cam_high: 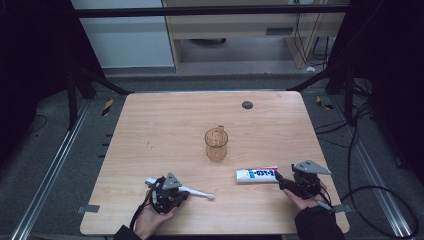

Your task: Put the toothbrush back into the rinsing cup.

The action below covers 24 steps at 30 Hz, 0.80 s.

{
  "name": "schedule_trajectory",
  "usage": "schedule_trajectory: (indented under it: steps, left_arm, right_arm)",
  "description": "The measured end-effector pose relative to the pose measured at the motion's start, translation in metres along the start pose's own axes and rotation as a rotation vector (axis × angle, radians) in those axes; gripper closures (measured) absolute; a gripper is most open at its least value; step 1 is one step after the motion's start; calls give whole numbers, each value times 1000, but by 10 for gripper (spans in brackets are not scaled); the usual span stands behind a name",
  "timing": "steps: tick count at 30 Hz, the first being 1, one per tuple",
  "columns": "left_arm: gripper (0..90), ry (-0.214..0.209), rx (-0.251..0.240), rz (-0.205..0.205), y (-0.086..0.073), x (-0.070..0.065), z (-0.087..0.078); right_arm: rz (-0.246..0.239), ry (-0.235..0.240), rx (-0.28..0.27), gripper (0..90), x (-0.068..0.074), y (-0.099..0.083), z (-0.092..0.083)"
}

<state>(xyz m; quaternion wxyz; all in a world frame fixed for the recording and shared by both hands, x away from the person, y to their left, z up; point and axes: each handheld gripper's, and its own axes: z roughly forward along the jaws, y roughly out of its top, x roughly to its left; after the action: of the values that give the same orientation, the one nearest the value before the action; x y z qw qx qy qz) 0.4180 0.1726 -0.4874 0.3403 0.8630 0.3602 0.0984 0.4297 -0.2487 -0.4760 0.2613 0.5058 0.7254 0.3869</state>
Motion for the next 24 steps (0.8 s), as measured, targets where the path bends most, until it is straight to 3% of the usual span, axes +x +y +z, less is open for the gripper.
schedule_trajectory:
  steps: [6, 12, 15, 16, 19, 21, 22, 24]
  left_arm:
    - [890, -9, -9, -9, 4, 2, 1]
    - [885, 3, -65, -21, 8, 7, -16]
    - [876, 62, -117, -28, 10, 20, -34]
    - [873, 62, -117, -28, 10, 20, -34]
    - [866, 126, -131, -47, 9, 37, -45]
    - [869, 194, -109, -64, 2, 55, -50]
    - [872, 194, -109, -64, 2, 55, -50]
    - [879, 223, -68, -86, -6, 70, -48]
  right_arm:
    - [0, 0, 5, 312, 0, 0, 1]
    - [1, 3, 3, 312, 0, 0, 1]
    - [1, 4, 1, 312, 0, 0, 0]
    - [1, 4, 1, 312, 0, 0, 0]
    - [3, 3, 5, 312, 0, 0, 0]
    - [-5, 1, 5, 312, 0, -1, 1]
    - [-4, 2, 6, 312, 0, -1, 1]
    - [-7, 2, 6, 312, 0, -1, 2]
